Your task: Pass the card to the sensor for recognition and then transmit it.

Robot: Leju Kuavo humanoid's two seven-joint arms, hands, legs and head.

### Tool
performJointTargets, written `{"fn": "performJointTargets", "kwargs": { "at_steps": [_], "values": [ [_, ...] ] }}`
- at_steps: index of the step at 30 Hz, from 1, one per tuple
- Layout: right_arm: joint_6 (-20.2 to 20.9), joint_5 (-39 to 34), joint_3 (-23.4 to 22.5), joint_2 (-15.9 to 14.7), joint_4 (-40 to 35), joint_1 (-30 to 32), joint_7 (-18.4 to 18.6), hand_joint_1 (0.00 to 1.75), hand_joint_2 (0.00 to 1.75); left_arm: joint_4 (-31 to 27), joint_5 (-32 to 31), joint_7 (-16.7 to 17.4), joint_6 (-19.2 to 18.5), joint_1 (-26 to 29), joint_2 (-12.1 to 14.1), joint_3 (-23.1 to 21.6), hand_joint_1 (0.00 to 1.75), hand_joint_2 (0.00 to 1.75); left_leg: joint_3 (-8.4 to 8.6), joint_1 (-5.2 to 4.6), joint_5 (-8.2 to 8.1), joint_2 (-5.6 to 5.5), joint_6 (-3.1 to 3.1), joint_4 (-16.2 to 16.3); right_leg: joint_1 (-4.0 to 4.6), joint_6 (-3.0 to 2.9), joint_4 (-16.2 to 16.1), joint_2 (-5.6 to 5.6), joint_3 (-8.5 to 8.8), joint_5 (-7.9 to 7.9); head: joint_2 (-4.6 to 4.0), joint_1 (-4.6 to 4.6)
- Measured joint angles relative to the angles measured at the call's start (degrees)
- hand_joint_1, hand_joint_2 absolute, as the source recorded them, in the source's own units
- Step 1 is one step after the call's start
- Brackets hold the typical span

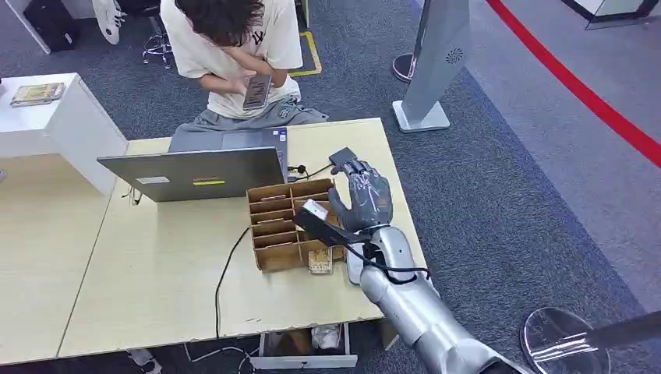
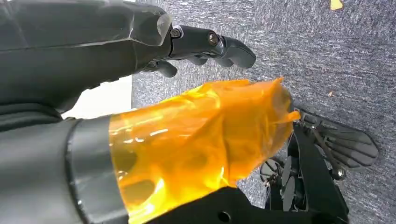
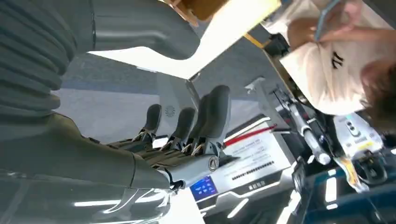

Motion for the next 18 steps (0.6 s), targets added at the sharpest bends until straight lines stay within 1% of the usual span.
{"fn": "performJointTargets", "kwargs": {
  "at_steps": [4,8,10,14,15,18],
  "values": [
    [0.39,0.07,-0.22,0.00,-4.28,2.01,-0.85,0.87,1.75,0.00,0.24,-0.04,0.26,0.00,-0.04,0.04,0.00,0.00,0.00,0.00,0.00,0.00,0.00,0.00,0.00,0.00,0.00,0.00,0.00,0.00,0.00,0.02],
    [2.12,-0.04,0.37,0.00,-7.55,4.29,-1.70,0.91,1.75,0.00,0.61,-0.20,0.39,0.00,-0.30,0.22,0.00,0.00,-0.01,0.00,0.00,0.00,0.00,0.00,0.00,0.00,0.00,-0.01,0.00,0.00,0.00,0.02],
    [3.24,-0.07,1.38,0.00,-8.59,5.47,-2.03,0.99,1.75,0.00,0.79,-0.26,0.44,-0.03,-0.46,0.53,0.00,0.00,-0.01,0.00,0.00,0.01,0.00,0.00,0.00,0.00,0.00,0.00,0.00,0.00,0.00,0.00],
    [4.88,-0.13,3.76,0.00,-9.11,7.13,-2.32,1.01,1.75,0.00,0.85,-0.28,0.48,-0.02,-0.50,0.77,0.00,0.00,-0.02,0.00,0.00,0.00,0.00,0.00,0.00,0.00,0.00,-0.01,0.00,0.00,0.00,0.00],
    [5.07,-0.13,4.39,0.00,-9.07,7.47,-2.32,1.05,1.75,0.00,0.85,-0.28,0.48,-0.03,-0.50,0.83,0.00,0.00,-0.02,0.00,0.00,0.00,0.00,0.00,0.00,0.00,0.00,-0.01,0.00,0.00,0.00,0.02],
    [6.01,-0.39,6.42,0.00,-8.32,7.83,-2.32,1.03,1.75,0.00,0.85,-0.28,0.48,-0.04,-0.50,0.92,0.00,0.00,-0.02,0.00,0.00,0.01,0.00,0.00,0.00,0.00,0.00,0.00,0.00,0.00,0.00,0.02]
  ]
}}
